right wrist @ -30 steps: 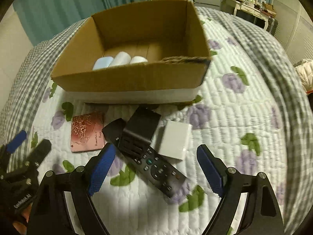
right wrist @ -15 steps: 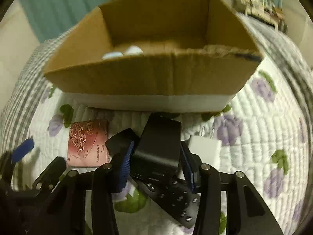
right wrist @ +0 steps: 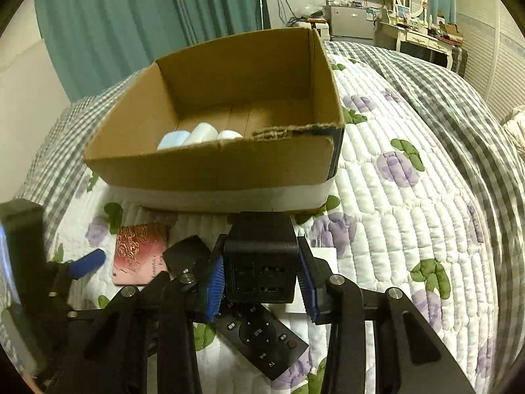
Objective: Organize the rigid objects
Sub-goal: 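Grasp the pink rose-patterned case with the left tool while the right tool grasps the black square charger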
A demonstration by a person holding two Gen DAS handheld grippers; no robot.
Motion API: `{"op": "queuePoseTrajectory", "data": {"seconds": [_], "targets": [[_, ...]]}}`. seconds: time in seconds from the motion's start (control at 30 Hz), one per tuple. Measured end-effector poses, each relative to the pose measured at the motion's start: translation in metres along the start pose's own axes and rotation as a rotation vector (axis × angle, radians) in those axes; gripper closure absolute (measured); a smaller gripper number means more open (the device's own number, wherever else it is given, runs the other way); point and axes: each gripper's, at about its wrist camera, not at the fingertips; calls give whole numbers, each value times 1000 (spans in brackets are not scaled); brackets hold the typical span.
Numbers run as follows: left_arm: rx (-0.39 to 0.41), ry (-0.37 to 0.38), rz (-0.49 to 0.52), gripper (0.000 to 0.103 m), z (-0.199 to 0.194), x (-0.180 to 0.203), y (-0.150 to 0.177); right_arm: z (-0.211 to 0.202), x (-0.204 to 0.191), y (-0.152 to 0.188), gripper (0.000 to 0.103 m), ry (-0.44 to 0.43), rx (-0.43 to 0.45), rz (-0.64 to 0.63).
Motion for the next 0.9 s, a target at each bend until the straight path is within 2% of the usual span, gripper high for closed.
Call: {"op": "queuePoseTrajectory", "data": {"seconds": [0.17,0.23,0.3,0.4,0.7,0.9], "targets": [[-35,-57,29,7,22,7,-9,0,0,0,65,-2,-3,14],[-32,-52,28,8,23,5,-12,1,1,1,65,-6,-8,20],[-23,-40,35,14,21,4,-12,2,2,1,65,-7,-11,21],[-13,-16,53,15,16,2,-8,2,0,3,65,-4,-13,10],[32,42,44,15,-24,-19,13,-22,-9,6,65,6,21,-35],[91,66,19,15,-65,-31,9,-50,-15,11,65,9,58,-69]]}}
Point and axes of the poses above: each gripper's, at about its wrist camera, not at the fingertips, and z roughly the way its jaws point, x to its right, y to its underside, and after that the axes turned 11 degrees about z, right-handed
